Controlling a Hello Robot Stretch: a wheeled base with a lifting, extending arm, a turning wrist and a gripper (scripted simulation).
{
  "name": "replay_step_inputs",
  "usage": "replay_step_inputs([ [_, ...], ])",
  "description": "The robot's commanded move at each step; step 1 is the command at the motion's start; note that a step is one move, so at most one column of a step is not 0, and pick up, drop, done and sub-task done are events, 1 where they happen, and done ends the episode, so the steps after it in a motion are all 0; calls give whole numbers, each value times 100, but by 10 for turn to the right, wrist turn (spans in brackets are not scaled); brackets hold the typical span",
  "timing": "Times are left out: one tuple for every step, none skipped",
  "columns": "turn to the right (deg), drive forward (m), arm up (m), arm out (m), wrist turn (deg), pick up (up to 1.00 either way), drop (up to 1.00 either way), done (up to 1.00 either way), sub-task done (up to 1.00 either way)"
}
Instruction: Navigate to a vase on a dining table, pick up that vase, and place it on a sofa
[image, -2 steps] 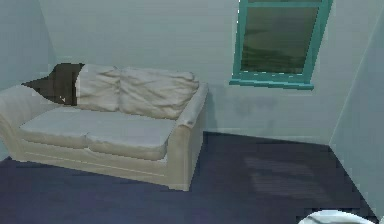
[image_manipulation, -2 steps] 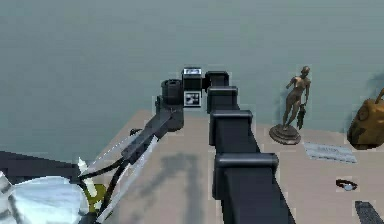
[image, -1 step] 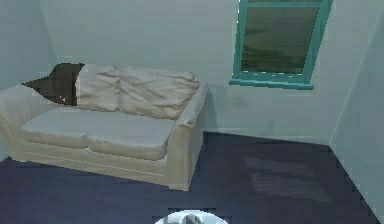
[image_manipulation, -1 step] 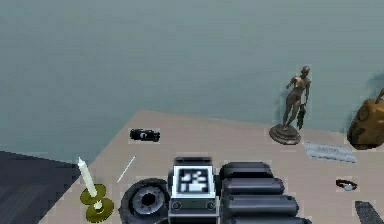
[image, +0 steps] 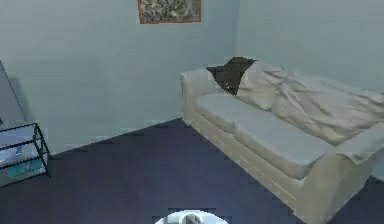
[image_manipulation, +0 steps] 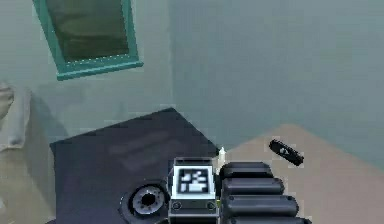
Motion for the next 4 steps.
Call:
replay_step_inputs([
  [-300, 0, 0, 0, 0, 0, 0, 0, 0],
  [0, 20, 0, 0, 0, 0, 0, 0, 0],
  [270, 0, 0, 0, 0, 0, 0, 0, 0],
  [0, 100, 0, 0, 0, 0, 0, 0, 0],
])
